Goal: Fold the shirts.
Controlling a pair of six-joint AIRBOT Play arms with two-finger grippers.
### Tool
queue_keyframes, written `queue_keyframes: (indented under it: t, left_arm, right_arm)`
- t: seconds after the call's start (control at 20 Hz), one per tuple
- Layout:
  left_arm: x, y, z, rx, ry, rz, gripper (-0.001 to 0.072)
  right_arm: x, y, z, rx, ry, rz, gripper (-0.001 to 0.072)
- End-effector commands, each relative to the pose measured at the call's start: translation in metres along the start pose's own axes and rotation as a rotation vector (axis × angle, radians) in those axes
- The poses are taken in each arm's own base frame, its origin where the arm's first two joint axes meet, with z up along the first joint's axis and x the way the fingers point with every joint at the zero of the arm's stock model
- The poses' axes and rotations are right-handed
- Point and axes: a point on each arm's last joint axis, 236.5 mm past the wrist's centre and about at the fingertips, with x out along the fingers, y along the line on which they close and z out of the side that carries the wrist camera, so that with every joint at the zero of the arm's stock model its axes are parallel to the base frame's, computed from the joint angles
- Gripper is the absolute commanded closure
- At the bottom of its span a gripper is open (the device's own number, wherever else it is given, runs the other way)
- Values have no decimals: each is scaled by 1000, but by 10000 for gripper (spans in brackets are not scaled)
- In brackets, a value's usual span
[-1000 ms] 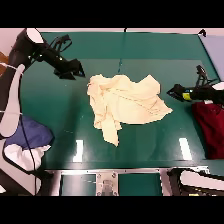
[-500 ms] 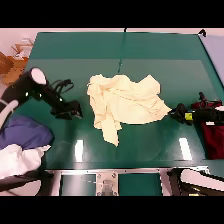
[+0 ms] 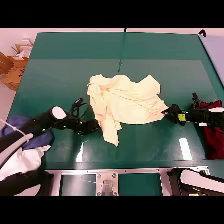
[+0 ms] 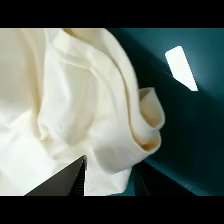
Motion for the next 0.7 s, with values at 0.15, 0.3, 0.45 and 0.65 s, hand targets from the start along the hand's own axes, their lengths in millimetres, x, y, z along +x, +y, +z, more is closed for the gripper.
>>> queue_keyframes:
  t: [0.15,0.3,0.45,0.65]
  left_arm:
    - [14,6,37,-12,-191,28,213]
    - [12,8,45,2,-227,37,470]
    - [13,8,37,3,-189,33,683]
    - [-6,6,51,31,-150,33,680]
  right_arm:
    - [7,8,-2,-22,-1,2,345]
    - [7,8,-2,-23,-1,2,346]
    - [7,7,-2,-25,0,-1,346]
    - [10,4,-3,-14,6,-5,345]
